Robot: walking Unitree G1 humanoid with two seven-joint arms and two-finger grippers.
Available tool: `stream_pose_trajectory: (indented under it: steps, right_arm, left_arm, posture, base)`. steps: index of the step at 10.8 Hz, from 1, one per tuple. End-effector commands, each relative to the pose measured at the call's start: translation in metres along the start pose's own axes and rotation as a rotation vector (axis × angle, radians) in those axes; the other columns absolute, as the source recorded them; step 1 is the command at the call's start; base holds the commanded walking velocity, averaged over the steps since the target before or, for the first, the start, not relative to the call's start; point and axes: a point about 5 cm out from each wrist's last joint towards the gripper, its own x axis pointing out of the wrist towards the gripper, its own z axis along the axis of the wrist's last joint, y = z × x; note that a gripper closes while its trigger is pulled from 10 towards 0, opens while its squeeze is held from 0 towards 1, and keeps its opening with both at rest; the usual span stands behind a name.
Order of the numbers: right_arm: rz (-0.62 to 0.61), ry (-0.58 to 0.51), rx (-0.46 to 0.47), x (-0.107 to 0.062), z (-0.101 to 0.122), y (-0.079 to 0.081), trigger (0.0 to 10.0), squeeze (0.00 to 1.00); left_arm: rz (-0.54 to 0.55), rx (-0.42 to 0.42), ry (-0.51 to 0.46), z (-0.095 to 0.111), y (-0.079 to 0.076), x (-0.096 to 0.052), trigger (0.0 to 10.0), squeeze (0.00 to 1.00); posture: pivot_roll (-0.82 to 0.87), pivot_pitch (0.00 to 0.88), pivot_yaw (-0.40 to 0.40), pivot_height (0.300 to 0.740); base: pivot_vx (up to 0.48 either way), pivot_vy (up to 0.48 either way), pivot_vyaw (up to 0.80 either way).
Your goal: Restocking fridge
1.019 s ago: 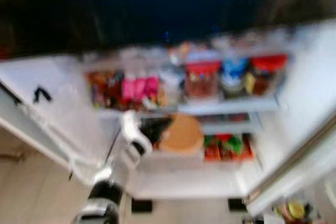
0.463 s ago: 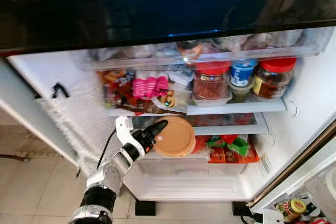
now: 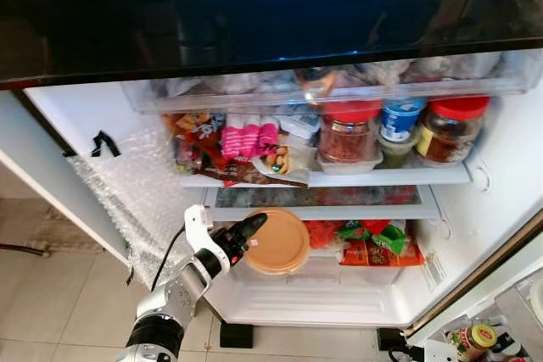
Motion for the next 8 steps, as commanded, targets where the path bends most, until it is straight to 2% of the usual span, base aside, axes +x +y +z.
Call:
stream_pose_trajectory:
  steps: [1, 8]
  right_arm:
    - [-0.025, -0.020, 0.007, 0.0007, 0.0033, -0.0079, 10.0, 0.00]
    - [-0.037, -0.011, 0.018, 0.0007, 0.0023, -0.0099, 10.0, 0.00]
  left_arm:
    - [0.012, 0.027, 0.005, 0.0012, 0.0039, -0.0034, 10.0, 0.00]
    - [0.009, 0.022, -0.013, 0.0046, 0.0030, 0.0002, 10.0, 0.00]
  posture:
    - [-0.04, 0.029, 0.083, 0.740]
    - [-0.03, 0.057, 0.077, 0.740]
  base:
    - [0.000, 0.000, 0.00]
    - [0.000, 0.000, 0.00]
